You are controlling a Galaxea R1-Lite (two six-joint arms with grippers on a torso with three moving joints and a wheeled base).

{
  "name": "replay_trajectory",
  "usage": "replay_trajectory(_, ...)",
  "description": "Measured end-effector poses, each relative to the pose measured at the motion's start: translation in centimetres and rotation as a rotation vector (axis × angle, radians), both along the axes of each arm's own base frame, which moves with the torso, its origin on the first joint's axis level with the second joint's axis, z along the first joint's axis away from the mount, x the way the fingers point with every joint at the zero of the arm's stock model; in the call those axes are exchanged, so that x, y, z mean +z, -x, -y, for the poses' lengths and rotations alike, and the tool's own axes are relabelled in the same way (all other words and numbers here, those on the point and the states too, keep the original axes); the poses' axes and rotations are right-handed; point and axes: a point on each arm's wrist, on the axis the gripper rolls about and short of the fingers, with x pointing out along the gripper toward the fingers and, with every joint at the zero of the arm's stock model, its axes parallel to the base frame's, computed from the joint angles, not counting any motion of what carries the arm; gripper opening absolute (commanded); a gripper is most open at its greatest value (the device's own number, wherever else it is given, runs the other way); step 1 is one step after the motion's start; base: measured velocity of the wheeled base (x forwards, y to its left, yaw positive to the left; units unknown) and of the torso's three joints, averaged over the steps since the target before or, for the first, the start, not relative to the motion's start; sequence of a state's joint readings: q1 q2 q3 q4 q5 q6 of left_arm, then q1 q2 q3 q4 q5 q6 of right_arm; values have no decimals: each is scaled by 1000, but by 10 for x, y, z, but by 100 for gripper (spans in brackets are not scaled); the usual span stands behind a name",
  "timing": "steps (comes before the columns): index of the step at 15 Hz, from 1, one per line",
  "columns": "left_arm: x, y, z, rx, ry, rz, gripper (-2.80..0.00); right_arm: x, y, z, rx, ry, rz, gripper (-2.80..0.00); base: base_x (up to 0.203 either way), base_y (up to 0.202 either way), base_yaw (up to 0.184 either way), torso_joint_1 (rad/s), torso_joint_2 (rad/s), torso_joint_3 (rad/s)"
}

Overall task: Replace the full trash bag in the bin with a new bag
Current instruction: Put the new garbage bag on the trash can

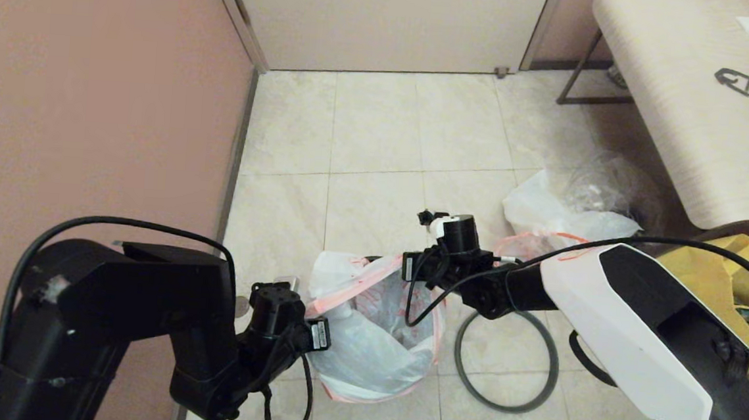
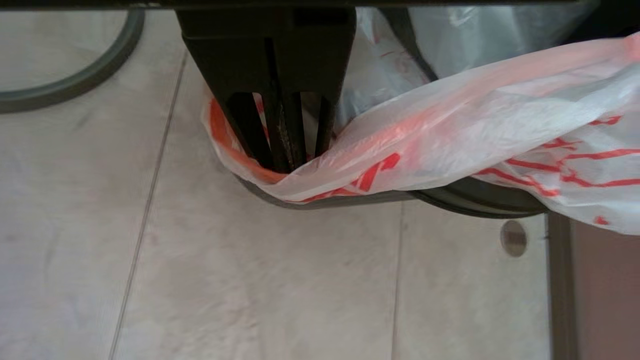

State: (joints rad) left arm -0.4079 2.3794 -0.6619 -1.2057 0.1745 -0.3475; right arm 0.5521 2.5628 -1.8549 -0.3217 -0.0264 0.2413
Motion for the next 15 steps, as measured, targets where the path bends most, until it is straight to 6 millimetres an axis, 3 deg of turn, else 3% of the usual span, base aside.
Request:
replay_trajectory(4, 1, -4, -1, 11, 9, 8, -280, 11, 14, 8, 3, 14, -25, -280, 0, 0, 0, 0, 0, 0)
replay_trajectory(9, 3, -8, -5, 27, 16, 18, -280, 29, 52, 35, 56, 51, -75, -280, 0, 0, 0, 0, 0, 0)
replay_trajectory(12, 3, -8, -5, 26, 17, 18, -280, 38, 81, 20, 153, 60, -78, -280, 0, 0, 0, 0, 0, 0)
replay_trajectory(15, 4, -8, -5, 26, 18, 20, -280, 27, 90, 1, 202, 74, -89, -280, 0, 0, 0, 0, 0, 0)
